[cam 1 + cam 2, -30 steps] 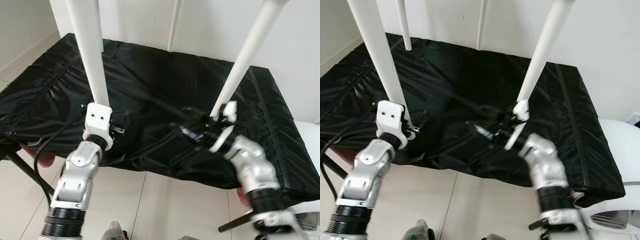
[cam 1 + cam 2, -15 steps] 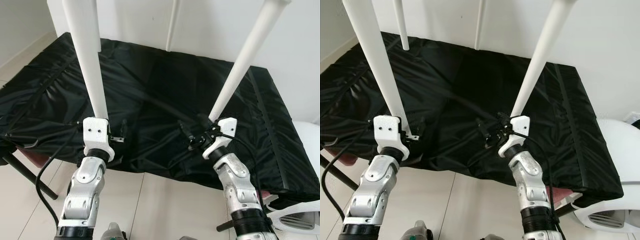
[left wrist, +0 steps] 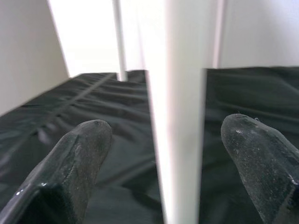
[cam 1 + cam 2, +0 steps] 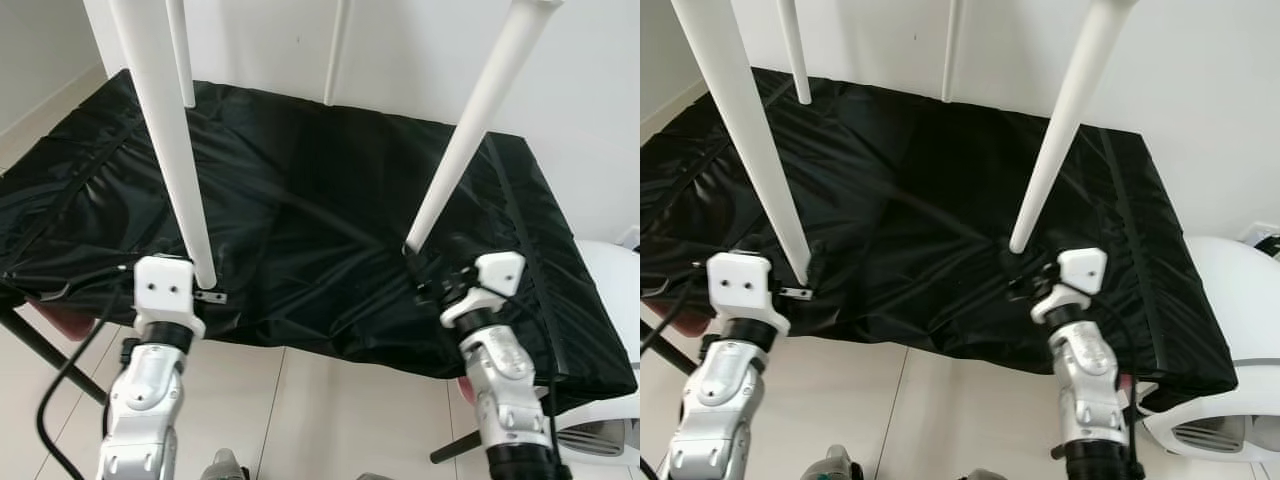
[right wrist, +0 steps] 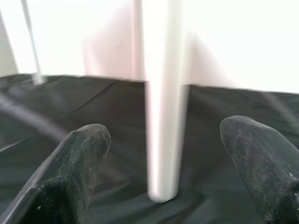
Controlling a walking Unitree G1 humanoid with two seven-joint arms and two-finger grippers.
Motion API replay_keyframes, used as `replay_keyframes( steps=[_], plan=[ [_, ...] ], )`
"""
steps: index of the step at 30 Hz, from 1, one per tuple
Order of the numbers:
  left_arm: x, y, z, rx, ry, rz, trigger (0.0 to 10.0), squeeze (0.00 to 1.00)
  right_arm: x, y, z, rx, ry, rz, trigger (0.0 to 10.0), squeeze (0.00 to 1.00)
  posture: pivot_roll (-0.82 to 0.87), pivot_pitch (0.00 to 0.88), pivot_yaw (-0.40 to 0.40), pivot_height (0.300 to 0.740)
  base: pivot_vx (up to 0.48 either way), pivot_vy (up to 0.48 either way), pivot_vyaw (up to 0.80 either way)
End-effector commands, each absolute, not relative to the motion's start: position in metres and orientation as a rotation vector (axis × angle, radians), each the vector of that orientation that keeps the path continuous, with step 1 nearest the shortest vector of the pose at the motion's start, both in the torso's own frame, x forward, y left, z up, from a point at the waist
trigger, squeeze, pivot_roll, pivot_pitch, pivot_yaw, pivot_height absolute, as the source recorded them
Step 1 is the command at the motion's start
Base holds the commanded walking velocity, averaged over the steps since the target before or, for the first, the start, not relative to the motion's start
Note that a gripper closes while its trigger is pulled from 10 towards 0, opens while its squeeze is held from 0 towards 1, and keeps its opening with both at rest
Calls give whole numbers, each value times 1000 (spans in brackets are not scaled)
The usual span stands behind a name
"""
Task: Building children table
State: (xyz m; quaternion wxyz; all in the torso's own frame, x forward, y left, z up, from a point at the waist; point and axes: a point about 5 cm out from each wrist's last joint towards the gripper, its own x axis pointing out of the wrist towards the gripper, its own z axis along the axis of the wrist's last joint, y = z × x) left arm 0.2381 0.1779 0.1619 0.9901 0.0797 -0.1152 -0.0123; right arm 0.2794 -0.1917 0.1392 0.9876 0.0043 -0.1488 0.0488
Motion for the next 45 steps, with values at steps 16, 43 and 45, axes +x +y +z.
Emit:
replay_keyframes(
  steps=[16, 43, 45],
  plan=[
    [256, 201, 165, 168, -212, 196, 10000, 0, 325, -201, 142, 39, -273, 68, 10000, 0, 43, 0, -99, 740, 0, 0, 0],
    [271, 199, 168, 190, -137, 274, 10000, 0, 383, -189, 171, 73, -233, 180, 2549, 0, 72, 18, -92, 740, 0, 0, 0],
    [273, 201, 169, 200, -135, 288, 10000, 0, 384, -187, 172, 86, -238, 190, 39, 0, 72, 18, -92, 740, 0, 0, 0]
  ],
)
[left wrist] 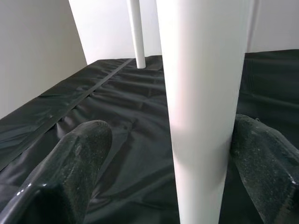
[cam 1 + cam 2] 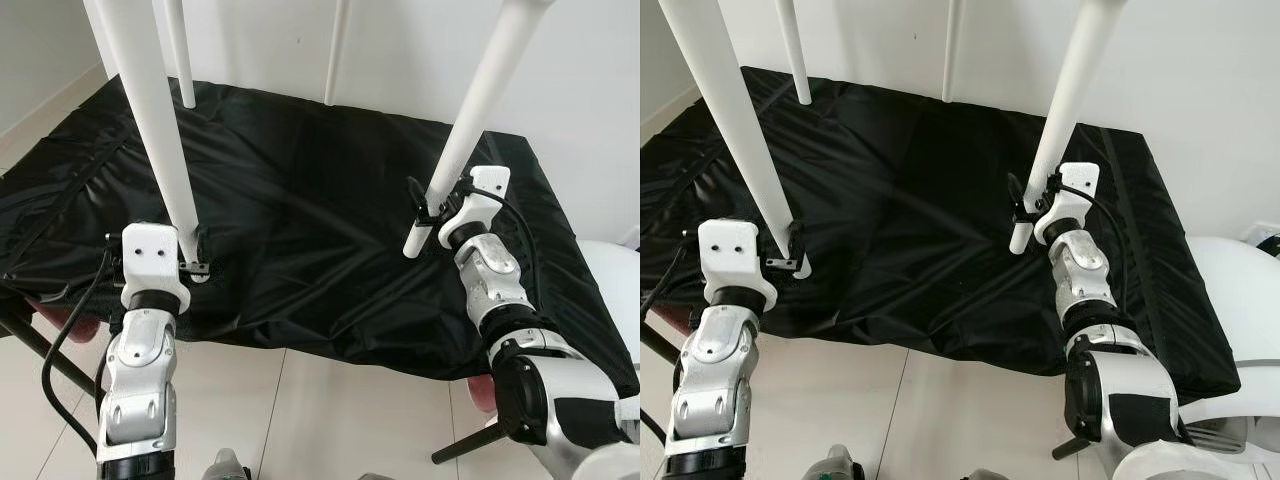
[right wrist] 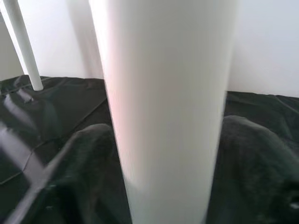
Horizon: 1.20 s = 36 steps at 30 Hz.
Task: Building children table
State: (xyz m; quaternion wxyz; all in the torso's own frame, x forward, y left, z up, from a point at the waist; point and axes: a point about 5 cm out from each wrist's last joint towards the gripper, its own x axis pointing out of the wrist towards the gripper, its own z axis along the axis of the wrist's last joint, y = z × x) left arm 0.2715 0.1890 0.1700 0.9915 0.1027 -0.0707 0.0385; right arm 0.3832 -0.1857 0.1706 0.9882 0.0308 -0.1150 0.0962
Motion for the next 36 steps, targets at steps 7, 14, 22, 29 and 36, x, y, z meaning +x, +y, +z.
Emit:
replay_keyframes(
  steps=[7, 14, 22, 29, 36],
  plan=[
    [279, 206, 168, 231, -103, 314, 10000, 0, 382, -184, 171, 127, -267, 200, 0, 0, 63, 27, -86, 740, 0, 0, 0],
    [281, 210, 166, 233, -80, 316, 10000, 0, 375, -186, 167, 134, -312, 206, 0, 0, 49, 30, -84, 740, 0, 0, 0],
    [285, 215, 166, 242, -66, 318, 10000, 0, 361, -187, 161, 121, -367, 222, 0, 0, 36, 29, -79, 740, 0, 0, 0],
    [287, 218, 164, 246, -42, 312, 10000, 0, 345, -194, 162, 105, -437, 175, 0, 0, 27, 27, -77, 740, 0, 0, 0],
    [290, 215, 162, 231, -36, 296, 10000, 0, 326, -208, 165, 123, -504, -53, 0, 0, 10, 23, -69, 740, 0, 0, 0]
  ],
)
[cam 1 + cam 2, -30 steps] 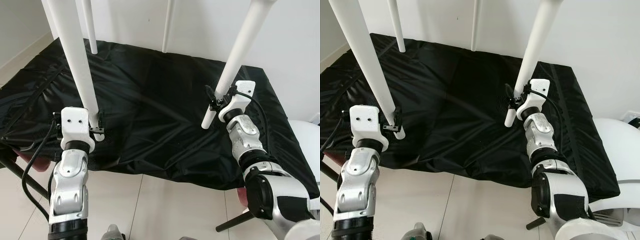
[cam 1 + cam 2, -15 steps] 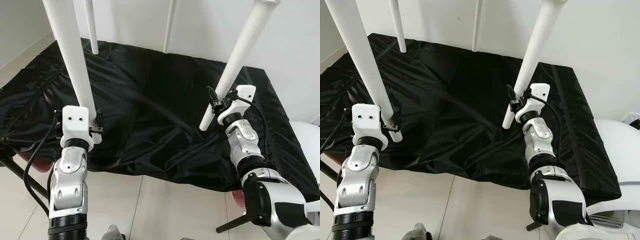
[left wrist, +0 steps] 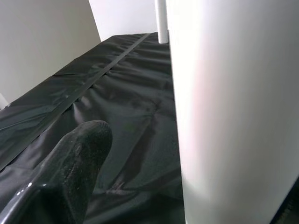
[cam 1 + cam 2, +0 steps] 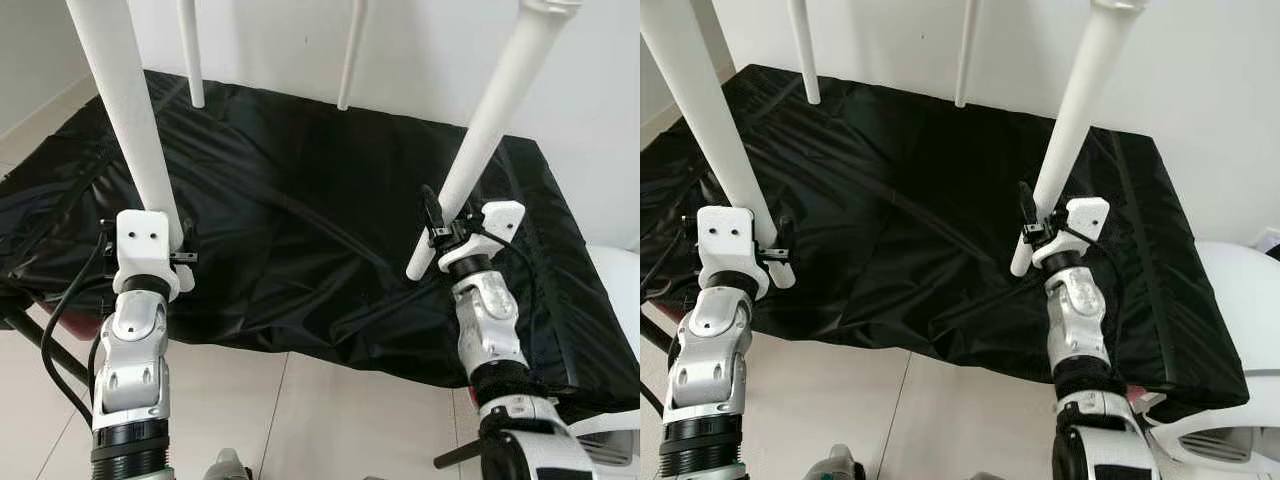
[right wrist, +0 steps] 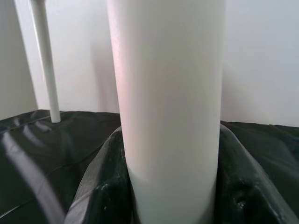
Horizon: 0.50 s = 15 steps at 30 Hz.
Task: Building children table
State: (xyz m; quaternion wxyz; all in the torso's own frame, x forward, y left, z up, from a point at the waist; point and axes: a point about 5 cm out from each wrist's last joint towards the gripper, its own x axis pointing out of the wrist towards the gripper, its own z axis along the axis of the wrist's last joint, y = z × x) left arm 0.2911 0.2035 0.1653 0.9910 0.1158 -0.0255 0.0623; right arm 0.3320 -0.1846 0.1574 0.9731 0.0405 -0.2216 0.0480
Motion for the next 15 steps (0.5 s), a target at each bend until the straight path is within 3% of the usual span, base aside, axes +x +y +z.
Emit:
replay_keyframes(
  steps=[1, 8, 15],
  plan=[
    [291, 214, 161, 230, -33, 287, 10000, 0, 323, -211, 165, 113, -508, -96, 0, 0, -2, 21, -63, 740, 0, 0, 0],
    [295, 210, 161, 220, -27, 260, 10000, 0, 316, -211, 161, 117, -501, -160, 0, 0, -9, 21, -56, 740, 0, 0, 0],
    [296, 211, 161, 209, -21, 256, 10000, 0, 293, -225, 159, 84, -497, -379, 0, 0, -14, 27, -49, 740, 0, 0, 0]
  ],
)
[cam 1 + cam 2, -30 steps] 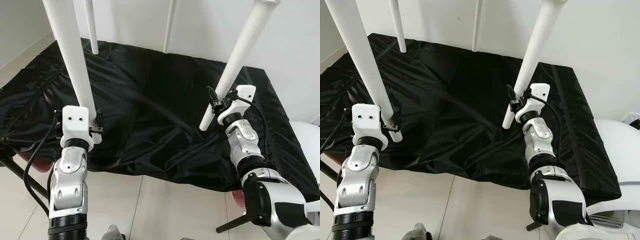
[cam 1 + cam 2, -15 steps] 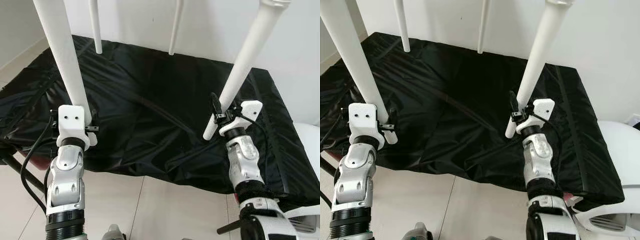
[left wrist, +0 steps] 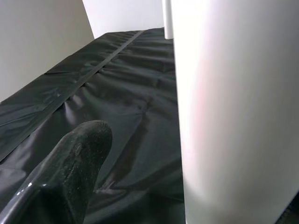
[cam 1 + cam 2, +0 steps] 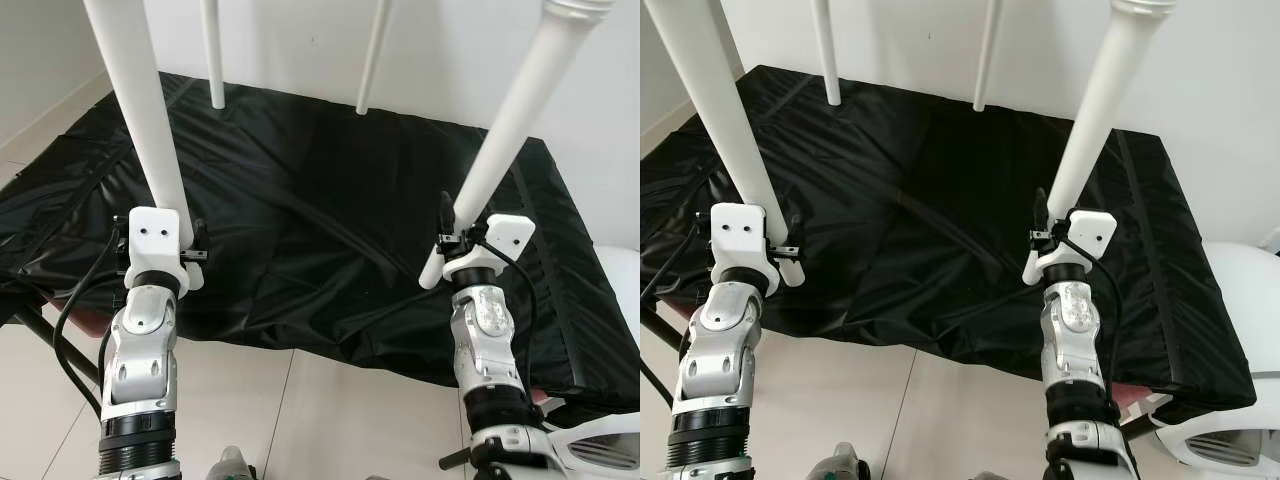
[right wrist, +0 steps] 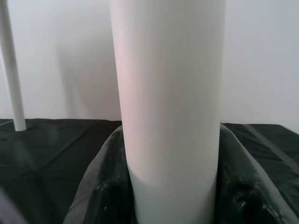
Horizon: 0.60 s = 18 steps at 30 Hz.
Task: Building children table
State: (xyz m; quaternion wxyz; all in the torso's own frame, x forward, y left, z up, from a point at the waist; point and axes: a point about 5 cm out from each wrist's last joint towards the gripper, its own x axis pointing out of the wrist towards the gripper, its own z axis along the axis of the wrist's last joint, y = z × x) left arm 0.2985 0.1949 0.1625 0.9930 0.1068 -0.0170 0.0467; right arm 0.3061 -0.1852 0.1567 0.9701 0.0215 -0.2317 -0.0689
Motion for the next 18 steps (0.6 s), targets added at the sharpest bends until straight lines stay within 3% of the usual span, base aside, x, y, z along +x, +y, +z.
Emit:
replay_keyframes(
  steps=[1, 9, 18],
  plan=[
    [297, 211, 161, 208, -21, 256, 10000, 0, 291, -228, 159, 77, -497, -404, 0, 0, -14, 27, -49, 740, 0, 0, 0],
    [300, 205, 159, 198, -10, 222, 10000, 0, 280, -248, 161, 41, -497, -558, 0, 0, -33, 36, -31, 740, 0, 0, 0],
    [302, 202, 159, 190, -9, 209, 10000, 0, 270, -252, 159, -17, -463, -653, 0, 0, -32, 40, -29, 740, 0, 0, 0]
  ],
)
